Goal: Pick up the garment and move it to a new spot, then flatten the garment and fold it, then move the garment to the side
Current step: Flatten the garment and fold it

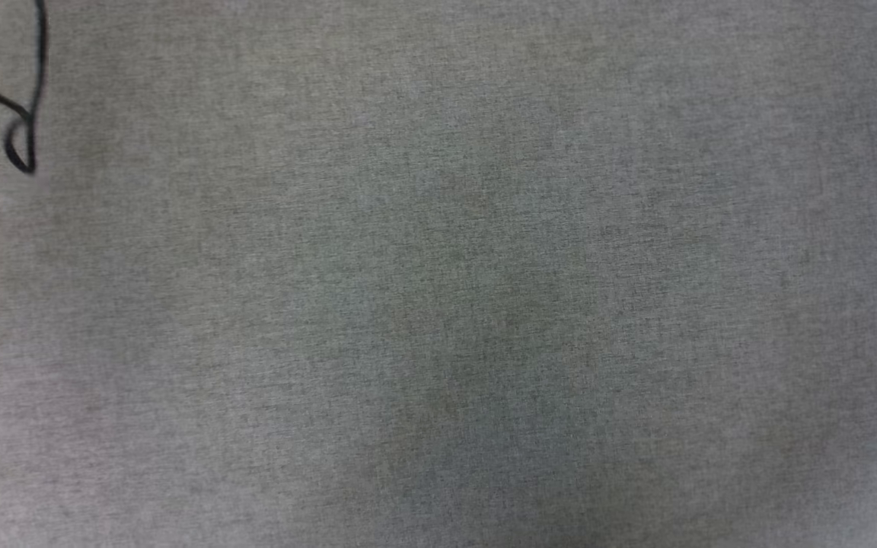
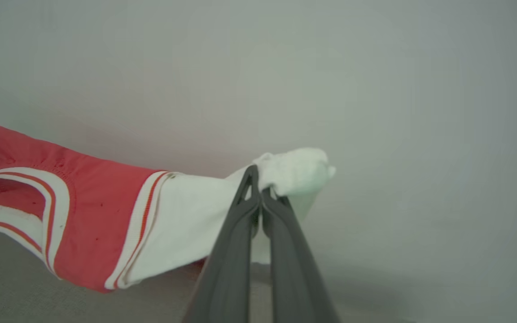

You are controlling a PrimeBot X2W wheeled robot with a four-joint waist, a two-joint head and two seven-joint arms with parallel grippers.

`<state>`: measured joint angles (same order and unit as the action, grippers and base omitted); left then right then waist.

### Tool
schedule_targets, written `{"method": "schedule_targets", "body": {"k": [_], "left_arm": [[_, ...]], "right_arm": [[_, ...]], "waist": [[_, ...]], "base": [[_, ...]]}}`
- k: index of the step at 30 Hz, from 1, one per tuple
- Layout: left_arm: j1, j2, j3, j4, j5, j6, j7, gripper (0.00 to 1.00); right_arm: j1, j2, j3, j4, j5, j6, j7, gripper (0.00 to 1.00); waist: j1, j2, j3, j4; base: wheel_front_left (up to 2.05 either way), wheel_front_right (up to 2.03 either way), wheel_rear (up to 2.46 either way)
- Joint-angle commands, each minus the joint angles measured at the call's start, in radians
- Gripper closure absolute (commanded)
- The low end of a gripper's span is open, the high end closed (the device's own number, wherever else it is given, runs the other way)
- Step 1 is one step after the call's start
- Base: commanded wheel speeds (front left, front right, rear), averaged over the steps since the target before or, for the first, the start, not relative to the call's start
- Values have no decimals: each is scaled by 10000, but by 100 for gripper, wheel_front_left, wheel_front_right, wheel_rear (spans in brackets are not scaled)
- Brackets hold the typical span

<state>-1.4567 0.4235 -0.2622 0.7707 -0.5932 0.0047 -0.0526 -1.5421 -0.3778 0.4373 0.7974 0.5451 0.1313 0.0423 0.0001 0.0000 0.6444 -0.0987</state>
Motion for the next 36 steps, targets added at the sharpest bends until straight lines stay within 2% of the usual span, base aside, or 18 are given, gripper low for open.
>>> {"method": "schedule_targets", "body": {"k": [1, 5, 10, 14, 17, 21, 28, 36], "left_arm": [[234, -63, 18, 75, -60, -42, -109, 100], [971, -284, 169, 381, -423, -341, -603, 100], [2595, -508, 182, 394, -792, -792, -1268, 100], [4370, -341, 333, -54, -1099, -993, -1627, 100], [5880, -218, 392, -541, -1249, -947, -1753, 100], [7968, -18, 651, -1633, -1417, -619, -1884, 100], [12078, 29, 956, -4315, -1673, 560, -1645, 100], [16000, 194, 924, -7221, -1902, 2135, -496, 100]], "right_arm": [[232, -22, 37, 108, 86, -11, -112, 100], [1097, -175, 269, 486, 585, -11, -529, 100], [2825, -539, 623, 280, 1207, -11, -1153, 100], [4570, -841, 847, -204, 1693, -11, -1468, 100], [5964, -1064, 979, -737, 1930, -11, -1575, 100], [7684, -1441, 929, -1562, 2058, -13, -1462, 100], [10866, -1772, -199, -2879, 1705, -14, -1072, 100], [15042, -1119, -2521, -4933, 816, -14, 342, 100]], "waist": [[-1, 0, -49, 42], [-1, 0, -382, 173], [-1, 0, -1233, 355], [-1, 0, -2175, 365], [-1, 0, -2881, 353], [-1, 0, -3742, 307], [-1, 0, -4949, 360], [-1, 0, -5648, 556]], "base": [[0, 0, 0], [0, 0, 0], [0, 0, 0], [0, 0, 0], [0, 0, 0], [0, 0, 0], [0, 0, 0], [0, 0, 0]]}}
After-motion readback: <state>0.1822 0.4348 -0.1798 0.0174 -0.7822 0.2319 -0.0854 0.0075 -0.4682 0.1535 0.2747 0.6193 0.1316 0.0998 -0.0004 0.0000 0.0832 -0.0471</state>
